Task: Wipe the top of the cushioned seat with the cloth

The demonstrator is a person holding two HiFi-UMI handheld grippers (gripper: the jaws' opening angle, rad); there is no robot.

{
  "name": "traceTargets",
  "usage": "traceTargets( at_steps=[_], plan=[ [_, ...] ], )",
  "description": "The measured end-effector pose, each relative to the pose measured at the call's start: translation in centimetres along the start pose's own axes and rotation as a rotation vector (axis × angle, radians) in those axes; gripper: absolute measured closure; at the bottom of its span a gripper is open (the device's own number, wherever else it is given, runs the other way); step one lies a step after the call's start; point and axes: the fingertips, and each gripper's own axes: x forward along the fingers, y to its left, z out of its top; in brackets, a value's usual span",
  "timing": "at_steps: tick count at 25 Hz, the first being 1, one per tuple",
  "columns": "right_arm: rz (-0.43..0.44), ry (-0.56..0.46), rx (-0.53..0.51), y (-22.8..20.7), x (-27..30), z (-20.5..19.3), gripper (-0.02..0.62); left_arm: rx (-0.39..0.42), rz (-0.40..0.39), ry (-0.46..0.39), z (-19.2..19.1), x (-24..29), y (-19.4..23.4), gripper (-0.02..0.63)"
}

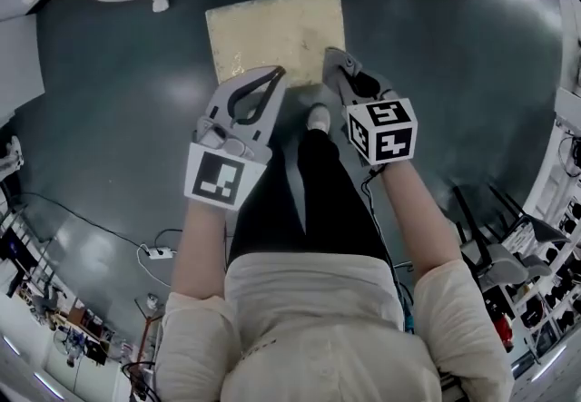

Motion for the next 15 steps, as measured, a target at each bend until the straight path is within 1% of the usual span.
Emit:
traceTargets(
  at_steps=[4,9,12,15],
  plan=[
    [0.023,-0.095,-0.033,3.4,-3.0,4.8,0.567,0.007,0.038,-0.049,4.0,-3.0,1.9,0.604],
    [0.046,-0.210,-0.097,7.6,-7.8,10.6,0.568,0.040,0.084,-0.116,9.6,-7.2,3.7,0.604],
    [0.066,-0.293,-0.142,9.8,-10.8,13.9,0.568,0.048,0.115,-0.163,12.9,-9.5,4.7,0.604],
    [0.080,-0.384,-0.179,11.8,-14.1,16.9,0.568,0.075,0.142,-0.207,16.0,-12.0,5.0,0.604]
  ],
)
